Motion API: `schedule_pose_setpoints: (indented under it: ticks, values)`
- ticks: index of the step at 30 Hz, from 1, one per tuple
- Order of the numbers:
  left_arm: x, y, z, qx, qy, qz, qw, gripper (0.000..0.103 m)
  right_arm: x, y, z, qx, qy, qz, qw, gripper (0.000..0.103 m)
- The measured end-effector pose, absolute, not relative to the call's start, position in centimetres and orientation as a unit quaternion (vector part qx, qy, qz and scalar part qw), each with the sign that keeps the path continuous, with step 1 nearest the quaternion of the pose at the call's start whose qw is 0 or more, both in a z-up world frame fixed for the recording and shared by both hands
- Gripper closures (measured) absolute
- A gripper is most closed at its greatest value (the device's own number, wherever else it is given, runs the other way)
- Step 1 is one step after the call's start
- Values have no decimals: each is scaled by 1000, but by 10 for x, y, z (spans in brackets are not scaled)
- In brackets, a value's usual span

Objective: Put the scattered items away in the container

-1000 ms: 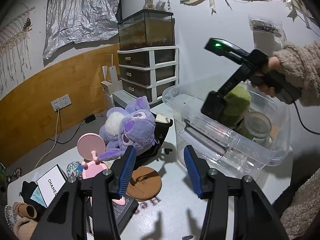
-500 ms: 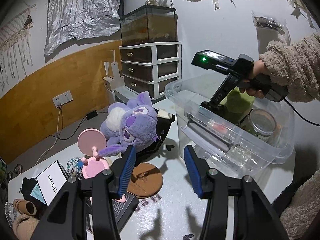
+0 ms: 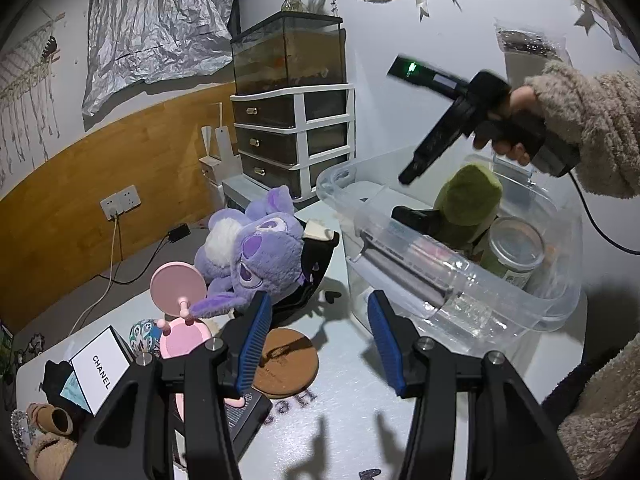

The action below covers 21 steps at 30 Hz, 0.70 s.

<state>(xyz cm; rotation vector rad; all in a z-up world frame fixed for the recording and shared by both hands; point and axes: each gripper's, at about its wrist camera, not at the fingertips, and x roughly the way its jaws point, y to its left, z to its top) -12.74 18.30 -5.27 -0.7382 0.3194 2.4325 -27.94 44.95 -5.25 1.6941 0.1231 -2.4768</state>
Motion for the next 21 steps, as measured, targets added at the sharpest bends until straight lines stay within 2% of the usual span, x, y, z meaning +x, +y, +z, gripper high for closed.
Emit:
schedule_pose_setpoints:
  ticks: [3, 5, 7, 9, 10, 11, 14, 21]
  values:
    - [-124, 182, -49, -277, 111, 912, 282, 51, -265, 454, -32, 538, 14, -840, 65, 74]
    - [-121, 180, -45, -274, 99, 917, 274, 22, -249, 458, -20, 518, -15, -853, 61, 74]
    - [-116, 176, -40, -270, 83, 921, 268, 14, -234, 460, -14, 503, -39, -862, 55, 74]
    - [-114, 174, -36, -272, 70, 923, 264, 11, -217, 462, -10, 488, -60, -870, 44, 51]
    - [-113, 174, -35, -275, 66, 923, 260, 9, -208, 461, -10, 480, -64, -874, 33, 16]
    - [-112, 173, -34, -277, 62, 925, 254, 6, -199, 460, -9, 468, -66, -881, 21, 0]
    - [-109, 170, -32, -287, 48, 926, 240, 0, -173, 456, -7, 434, -71, -898, -8, 0]
    - [-98, 169, -29, -301, 40, 927, 222, 0, -121, 448, -12, 368, -88, -924, -60, 0]
